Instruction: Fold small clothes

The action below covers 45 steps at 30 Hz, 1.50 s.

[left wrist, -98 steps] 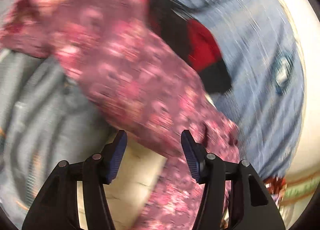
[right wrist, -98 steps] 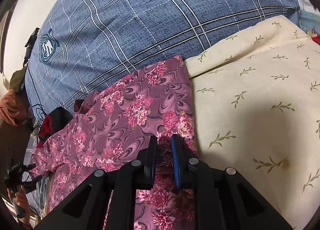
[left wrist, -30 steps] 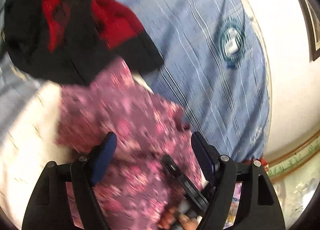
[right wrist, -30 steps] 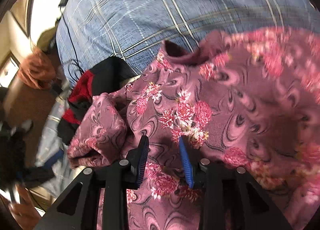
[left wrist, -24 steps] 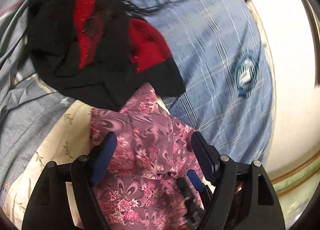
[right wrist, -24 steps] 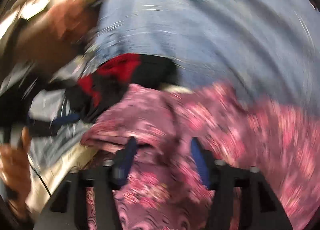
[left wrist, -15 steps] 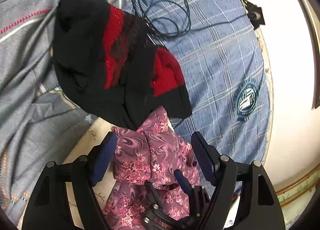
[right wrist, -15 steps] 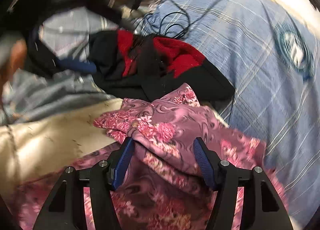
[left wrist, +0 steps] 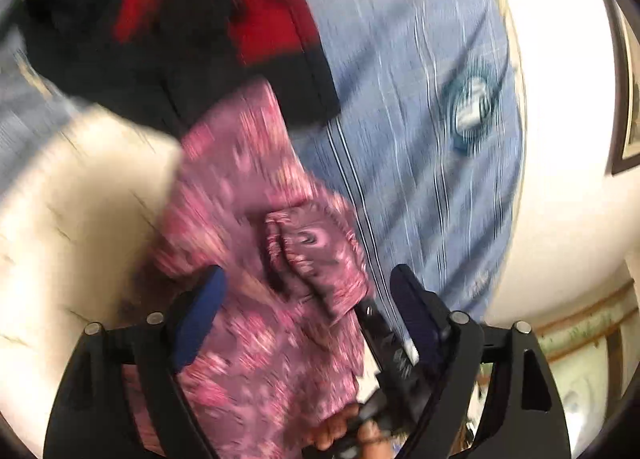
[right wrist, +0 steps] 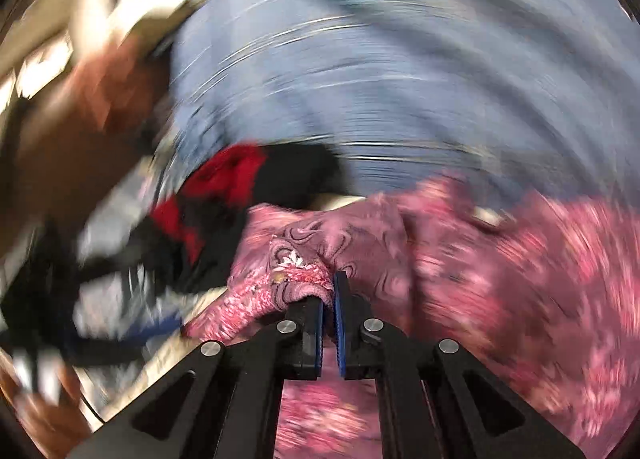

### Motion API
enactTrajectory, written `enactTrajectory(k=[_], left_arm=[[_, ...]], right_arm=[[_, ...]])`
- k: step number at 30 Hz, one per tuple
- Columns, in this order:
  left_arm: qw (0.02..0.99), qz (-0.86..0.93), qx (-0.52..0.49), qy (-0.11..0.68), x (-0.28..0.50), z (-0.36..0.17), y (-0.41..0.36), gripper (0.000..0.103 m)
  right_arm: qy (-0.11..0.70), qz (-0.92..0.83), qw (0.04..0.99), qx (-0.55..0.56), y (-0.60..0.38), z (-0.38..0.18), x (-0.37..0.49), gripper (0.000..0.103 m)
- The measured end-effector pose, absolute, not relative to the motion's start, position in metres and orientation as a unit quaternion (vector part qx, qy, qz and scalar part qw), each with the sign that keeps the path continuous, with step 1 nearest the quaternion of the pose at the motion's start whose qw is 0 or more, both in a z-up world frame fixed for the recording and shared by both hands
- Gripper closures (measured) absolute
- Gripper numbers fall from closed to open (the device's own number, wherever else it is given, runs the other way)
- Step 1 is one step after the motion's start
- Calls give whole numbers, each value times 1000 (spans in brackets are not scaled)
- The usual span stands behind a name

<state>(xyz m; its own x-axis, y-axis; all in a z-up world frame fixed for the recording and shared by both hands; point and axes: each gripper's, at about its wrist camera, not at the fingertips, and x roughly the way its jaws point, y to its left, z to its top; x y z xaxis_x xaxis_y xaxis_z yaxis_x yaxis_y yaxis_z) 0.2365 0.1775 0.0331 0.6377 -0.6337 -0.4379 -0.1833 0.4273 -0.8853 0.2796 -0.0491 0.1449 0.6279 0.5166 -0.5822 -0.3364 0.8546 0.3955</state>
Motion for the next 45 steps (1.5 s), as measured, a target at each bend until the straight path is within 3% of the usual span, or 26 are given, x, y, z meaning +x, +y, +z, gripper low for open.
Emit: enactTrajectory(k=[4, 7, 8, 11, 16, 19, 21, 22, 23, 26, 28, 29, 31, 34, 38, 40, 45], left_arm=[[733, -146, -498, 440, 248, 12, 151, 18], [714, -145, -512, 454, 253, -3, 147, 18], [715, -141, -513, 454, 254, -5, 148, 19], [717, -135, -517, 447, 258, -6, 155, 18], [727, -128, -507, 444, 261, -6, 158, 19], [731, -126, -501, 445, 264, -5, 157, 19], [736, -123, -495, 445, 266, -3, 155, 20], [739, -122, -491, 444, 266, -1, 154, 23], [743, -121, -488, 442, 266, 0, 154, 31], [749, -120, -478, 444, 271, 2, 152, 55], [746, -117, -476, 451, 274, -1, 150, 59], [744, -115, -476, 455, 275, -3, 150, 59], [739, -117, -479, 459, 276, -6, 150, 58], [742, -117, -474, 460, 277, -5, 147, 56], [747, -120, -469, 455, 280, -2, 142, 44], [750, -120, -467, 453, 280, -2, 141, 43], [756, -119, -462, 448, 279, -2, 142, 44]], right_arm=[[381, 187, 869, 254, -124, 118, 291, 97], [394, 177, 861, 266, -146, 105, 287, 91], [399, 178, 863, 254, -144, 104, 285, 84], [404, 162, 882, 180, -125, 109, 280, 64], [369, 117, 922, -32, -80, 123, 274, 55], [311, 99, 926, -188, -47, 123, 263, 53], [270, 99, 927, -239, -37, 125, 254, 60], [269, 123, 931, -214, -41, 131, 253, 81], [282, 136, 935, -167, -51, 136, 256, 90], [310, 145, 939, 33, -106, 147, 269, 91], [329, 138, 905, 232, -168, 135, 274, 90], [341, 122, 880, 308, -192, 123, 275, 84], [365, 77, 828, 420, -238, 92, 270, 83], [374, 37, 802, 465, -275, 72, 256, 80], [356, 45, 829, 429, -274, 87, 251, 51], [358, 34, 838, 410, -267, 91, 262, 42], [365, 6, 842, 398, -258, 90, 289, 41]])
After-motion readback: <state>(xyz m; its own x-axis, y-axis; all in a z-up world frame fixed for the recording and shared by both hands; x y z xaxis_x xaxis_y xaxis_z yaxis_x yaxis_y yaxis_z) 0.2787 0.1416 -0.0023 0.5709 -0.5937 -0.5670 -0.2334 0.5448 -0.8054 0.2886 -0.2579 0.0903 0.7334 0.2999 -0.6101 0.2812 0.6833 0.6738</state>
